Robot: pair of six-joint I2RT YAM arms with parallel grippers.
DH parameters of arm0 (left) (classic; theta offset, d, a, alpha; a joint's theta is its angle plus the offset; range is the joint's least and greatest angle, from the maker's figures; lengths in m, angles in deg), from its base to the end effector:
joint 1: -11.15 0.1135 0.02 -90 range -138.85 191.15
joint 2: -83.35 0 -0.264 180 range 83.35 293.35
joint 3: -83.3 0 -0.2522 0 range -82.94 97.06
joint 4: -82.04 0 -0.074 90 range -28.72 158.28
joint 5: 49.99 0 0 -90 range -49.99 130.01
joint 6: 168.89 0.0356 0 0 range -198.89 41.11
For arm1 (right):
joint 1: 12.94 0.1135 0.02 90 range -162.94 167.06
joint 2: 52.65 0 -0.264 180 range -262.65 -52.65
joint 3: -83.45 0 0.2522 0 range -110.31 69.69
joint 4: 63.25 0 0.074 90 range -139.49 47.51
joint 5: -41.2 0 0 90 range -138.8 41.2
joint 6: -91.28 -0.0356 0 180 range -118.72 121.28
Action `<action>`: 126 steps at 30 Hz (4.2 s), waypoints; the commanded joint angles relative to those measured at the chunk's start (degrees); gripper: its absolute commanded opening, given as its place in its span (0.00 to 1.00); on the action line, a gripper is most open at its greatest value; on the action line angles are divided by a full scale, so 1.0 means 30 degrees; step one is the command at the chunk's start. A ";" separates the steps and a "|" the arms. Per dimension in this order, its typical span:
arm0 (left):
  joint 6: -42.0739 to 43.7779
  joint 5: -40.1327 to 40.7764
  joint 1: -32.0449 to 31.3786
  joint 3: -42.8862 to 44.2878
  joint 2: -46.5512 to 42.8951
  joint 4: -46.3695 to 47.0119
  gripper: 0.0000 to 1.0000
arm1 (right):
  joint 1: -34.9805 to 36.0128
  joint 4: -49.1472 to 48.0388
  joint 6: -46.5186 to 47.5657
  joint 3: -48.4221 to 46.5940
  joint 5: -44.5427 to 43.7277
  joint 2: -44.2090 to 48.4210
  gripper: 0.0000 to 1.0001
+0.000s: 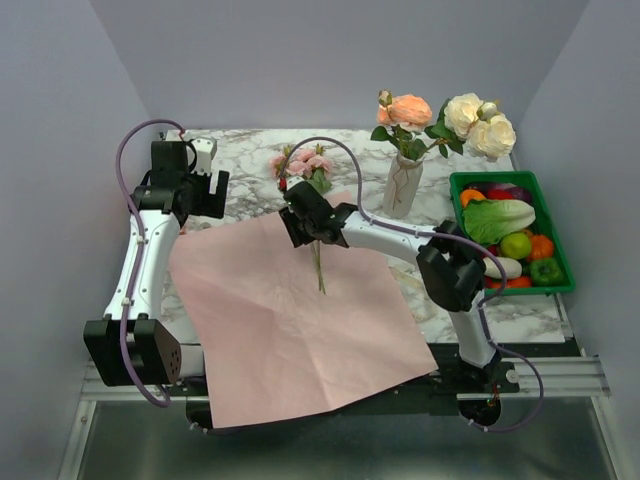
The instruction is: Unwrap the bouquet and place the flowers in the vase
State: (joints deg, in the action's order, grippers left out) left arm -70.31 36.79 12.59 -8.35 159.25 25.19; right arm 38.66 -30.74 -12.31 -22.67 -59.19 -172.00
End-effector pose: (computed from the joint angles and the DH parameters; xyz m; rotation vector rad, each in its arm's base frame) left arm 0.2802 0.0050 0.3473 0.1736 2.3378 0.0204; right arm 0.2976 0.3651 0.2078 -0.6909 2.2758 0.3386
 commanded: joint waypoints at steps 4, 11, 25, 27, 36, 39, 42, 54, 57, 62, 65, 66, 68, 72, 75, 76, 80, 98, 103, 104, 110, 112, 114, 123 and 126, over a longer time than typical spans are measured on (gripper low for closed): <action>0.0392 -0.0770 0.0050 -0.0428 -0.0689 -0.0109 0.99 | -0.0819 0.1134 -0.0423 -0.2551 0.0272 -0.2462 0.50; 0.0714 -0.0888 0.0050 -0.0692 -0.0837 -0.0109 0.99 | -0.1055 0.0931 -0.0190 -0.2586 0.0416 -0.2054 0.57; 0.1268 -0.0626 0.0109 -0.0868 -0.1041 -0.0312 0.99 | -0.1905 0.0958 -0.0365 -0.4366 0.1208 -0.3779 0.65; 0.1533 -0.0478 0.0138 -0.0751 -0.1187 -0.0548 0.99 | -0.1905 0.1338 -0.0277 -0.4953 0.1267 -0.4480 0.63; 0.1681 -0.0829 0.0167 -0.0048 -0.1745 -0.1485 0.99 | -0.1992 0.3449 -0.0453 -0.8471 0.0770 -0.6564 0.59; 0.1710 -0.0859 0.0167 -0.0019 -0.1862 -0.1486 0.99 | -0.2022 0.3800 -0.0511 -0.7949 0.0185 -0.6360 0.58; 0.1798 -0.0859 0.0167 0.0011 -0.1804 -0.1516 0.99 | -0.2022 0.3249 -0.0716 -0.6487 0.0037 -0.4929 0.58; 0.1768 -0.1094 0.0167 -0.0487 -0.1832 -0.1252 0.99 | -0.2022 0.2745 -0.0599 -0.6037 0.0241 -0.4980 0.57; 0.1828 -0.1093 0.0196 -0.0575 -0.1804 -0.1281 0.99 | -0.2022 0.3329 -0.0599 -0.7702 0.0213 -0.6005 0.56; 0.1857 -0.1152 0.0196 -0.0400 -0.1715 -0.1339 0.99 | -0.2051 0.4064 -0.0628 -0.9613 0.0359 -0.7090 0.54; 0.1857 -0.1240 0.0197 -0.0283 -0.1657 -0.1427 0.99 | -0.2081 0.4795 -0.0687 -1.0462 0.0242 -0.7647 0.53; 0.1886 -0.1240 0.0168 -0.0282 -0.1715 -0.1485 0.99 | -0.2052 0.4971 -0.0745 -1.0580 0.0068 -0.7822 0.51; 0.1944 -0.1269 0.0197 -0.0253 -0.1774 -0.1574 0.99 | -0.2081 0.5383 -0.0862 -1.0524 -0.0109 -0.7766 0.51; 0.2062 -0.1240 0.0168 -0.0369 -0.1979 -0.1603 0.99 | -0.2081 0.5442 -0.1008 -0.9676 -0.0461 -0.7268 0.51; 0.2062 -0.1211 0.0168 -0.0370 -0.2009 -0.1603 0.99 | -0.2110 0.5589 -0.1301 -0.9294 -0.0345 -0.6917 0.49; 0.2062 -0.1240 0.0196 -0.0370 -0.2037 -0.1632 0.99 | -0.2110 0.5559 -0.1331 -0.9235 -0.0257 -0.6858 0.49; 0.2092 -0.1269 0.0197 -0.0166 -0.2125 -0.1749 0.99 | -0.2081 0.6231 -0.1448 -1.0227 -0.0256 -0.7527 0.46; 0.1886 -0.1211 0.0197 0.0274 -0.2184 -0.2130 0.99 | -0.2081 0.3395 -0.0017 -0.8476 0.0562 -0.1797 0.01; 0.1712 -0.1211 0.0197 0.0596 -0.2126 -0.2335 0.99 | -0.2051 0.0758 0.1186 -0.7331 0.1822 0.2013 0.01; 0.1682 -0.1182 0.0197 0.0713 -0.2097 -0.2336 0.99 | -0.1993 0.0406 0.1652 -0.7156 0.2027 0.3180 0.01; 0.1272 -0.1532 0.0197 0.1036 -0.1862 -0.2365 0.99 | -0.0882 -0.4949 0.5307 -0.2736 0.2383 0.8574 0.01; 0.1184 -0.1620 0.0168 0.1094 -0.1687 -0.2336 0.99 | -0.0384 -0.6071 0.6223 -0.2060 0.1213 1.0328 0.01; 0.1154 -0.1650 0.0168 0.1183 -0.1599 -0.2336 0.99 | -0.0206 -0.8604 0.7191 -0.0395 0.0219 1.1651 0.01; 0.1184 -0.1738 0.0197 0.0686 -0.1423 -0.1838 0.99 | -0.0059 -1.9475 1.1758 0.9538 -0.2594 1.9682 0.01; 0.1125 -0.1825 0.0168 0.0363 -0.1393 -0.1516 0.99 | -0.0059 -2.2348 1.4219 1.1943 -0.3765 2.0126 0.01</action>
State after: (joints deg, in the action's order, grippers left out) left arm -66.33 33.01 12.72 -6.50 154.79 18.98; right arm 38.39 -80.71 19.08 6.79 -63.17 -113.20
